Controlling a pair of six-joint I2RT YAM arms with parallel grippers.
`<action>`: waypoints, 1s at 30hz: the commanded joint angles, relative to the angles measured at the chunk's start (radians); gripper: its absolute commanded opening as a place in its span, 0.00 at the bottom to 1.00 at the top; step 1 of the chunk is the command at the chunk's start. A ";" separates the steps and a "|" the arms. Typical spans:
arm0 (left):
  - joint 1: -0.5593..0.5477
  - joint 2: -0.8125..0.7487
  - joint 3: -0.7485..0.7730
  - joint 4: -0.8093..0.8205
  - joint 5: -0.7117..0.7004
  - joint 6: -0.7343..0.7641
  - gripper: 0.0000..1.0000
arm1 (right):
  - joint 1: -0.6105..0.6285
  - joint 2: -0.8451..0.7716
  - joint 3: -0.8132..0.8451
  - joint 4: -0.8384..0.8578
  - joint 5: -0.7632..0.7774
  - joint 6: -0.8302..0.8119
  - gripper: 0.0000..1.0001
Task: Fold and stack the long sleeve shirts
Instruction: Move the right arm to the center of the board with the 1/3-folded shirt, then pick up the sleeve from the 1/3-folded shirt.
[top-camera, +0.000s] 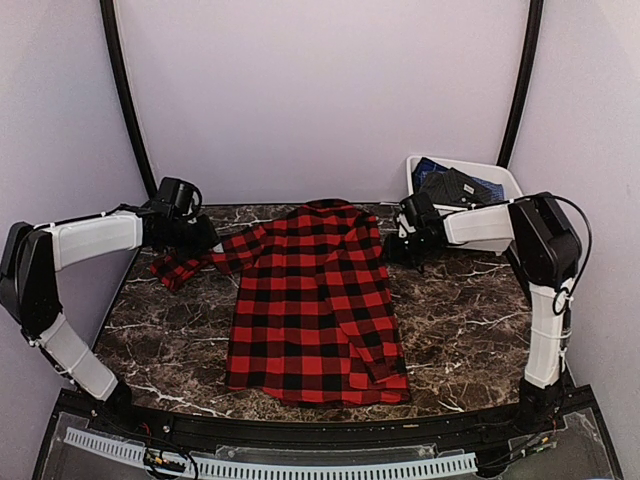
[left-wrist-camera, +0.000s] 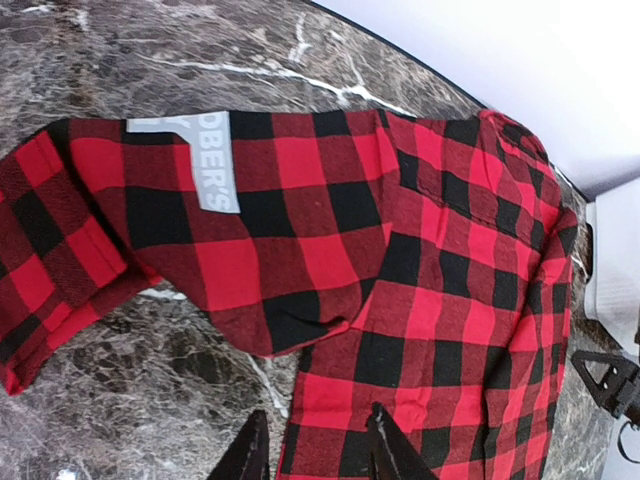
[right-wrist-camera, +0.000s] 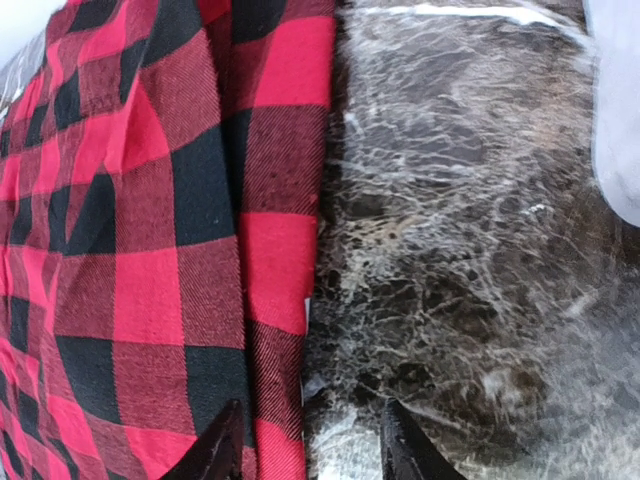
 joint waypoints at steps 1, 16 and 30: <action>0.028 -0.072 -0.045 -0.060 -0.148 -0.077 0.32 | 0.028 -0.083 0.025 -0.033 0.025 -0.033 0.49; 0.194 0.062 -0.068 0.002 -0.258 -0.157 0.33 | 0.127 -0.258 0.026 -0.064 0.066 -0.074 0.53; 0.197 0.371 0.142 -0.041 -0.293 -0.099 0.48 | 0.130 -0.324 -0.028 -0.068 0.062 -0.077 0.53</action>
